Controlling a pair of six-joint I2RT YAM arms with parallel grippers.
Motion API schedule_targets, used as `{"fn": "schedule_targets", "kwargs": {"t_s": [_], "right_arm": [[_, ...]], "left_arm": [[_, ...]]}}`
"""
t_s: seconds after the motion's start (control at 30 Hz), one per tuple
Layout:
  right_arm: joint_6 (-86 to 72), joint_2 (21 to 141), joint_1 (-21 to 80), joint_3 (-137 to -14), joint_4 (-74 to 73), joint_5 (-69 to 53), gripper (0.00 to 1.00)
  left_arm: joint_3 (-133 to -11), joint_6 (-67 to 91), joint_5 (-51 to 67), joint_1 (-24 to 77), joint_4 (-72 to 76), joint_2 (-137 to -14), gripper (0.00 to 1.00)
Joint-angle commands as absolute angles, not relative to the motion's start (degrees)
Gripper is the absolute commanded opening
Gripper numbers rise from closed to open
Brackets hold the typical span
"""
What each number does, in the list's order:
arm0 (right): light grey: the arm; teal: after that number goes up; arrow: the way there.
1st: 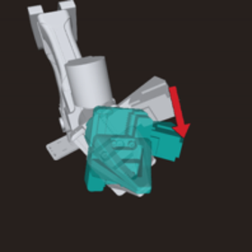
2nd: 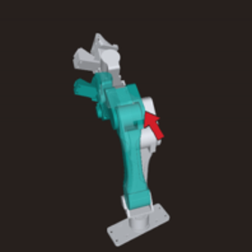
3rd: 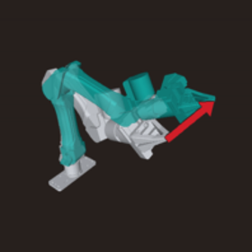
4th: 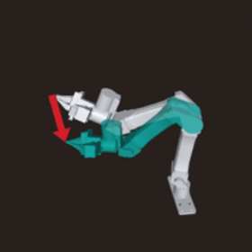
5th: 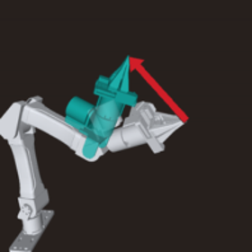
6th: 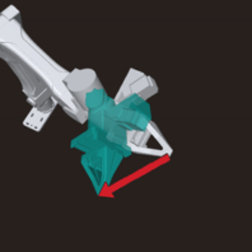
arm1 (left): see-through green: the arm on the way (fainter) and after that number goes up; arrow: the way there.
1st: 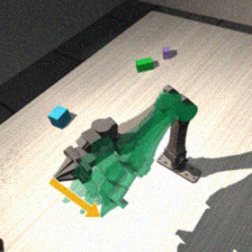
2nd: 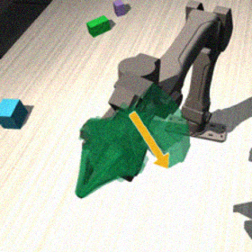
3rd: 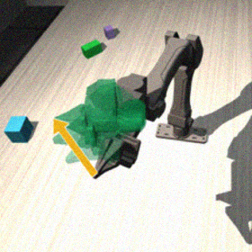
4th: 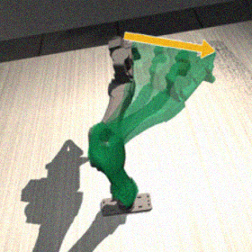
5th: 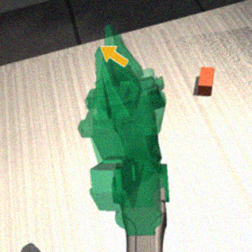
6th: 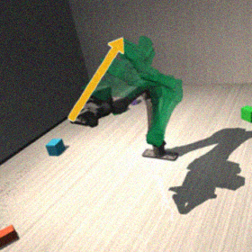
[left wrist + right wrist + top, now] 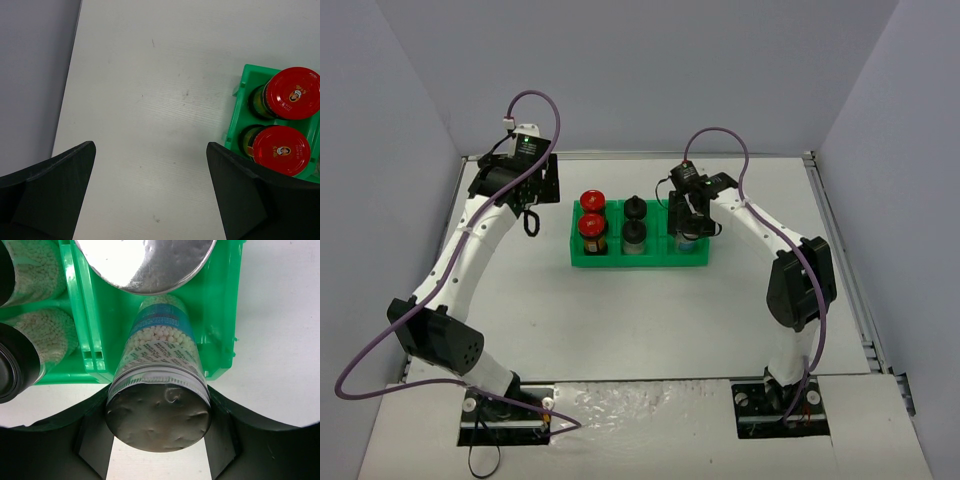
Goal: Organize the condiment bottles
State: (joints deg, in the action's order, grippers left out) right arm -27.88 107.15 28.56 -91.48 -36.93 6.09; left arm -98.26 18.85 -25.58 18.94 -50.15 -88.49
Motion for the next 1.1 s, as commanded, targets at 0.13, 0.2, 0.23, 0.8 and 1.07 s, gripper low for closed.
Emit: {"fn": "schedule_targets", "kwargs": {"t_s": [0.13, 0.2, 0.23, 0.8, 1.07], "right_arm": [[-27.2, 107.3, 28.6, -91.0, -35.1, 6.1, 0.21], [-27.2, 107.0, 28.7, -90.8, -35.1, 6.2, 0.31], [-27.2, 106.8, 28.7, -90.8, -35.2, 6.3, 0.36], [-27.2, 103.5, 29.9, -88.9, -35.2, 8.4, 1.00], [-27.6, 98.7, 31.1, -94.3, -38.8, 10.4, 1.00]], "left_arm": [[-100.9, 18.9, -27.1, 18.5, -48.9, -87.6, 0.91], [-100.9, 18.9, -27.1, 18.5, -48.9, -87.5, 0.91], [-100.9, 18.9, -27.1, 18.5, -48.9, -87.5, 0.91], [-100.9, 19.1, -26.7, 18.5, -48.7, -87.6, 0.91], [-101.0, 19.0, -26.9, 18.5, -49.0, -87.4, 0.91]]}}
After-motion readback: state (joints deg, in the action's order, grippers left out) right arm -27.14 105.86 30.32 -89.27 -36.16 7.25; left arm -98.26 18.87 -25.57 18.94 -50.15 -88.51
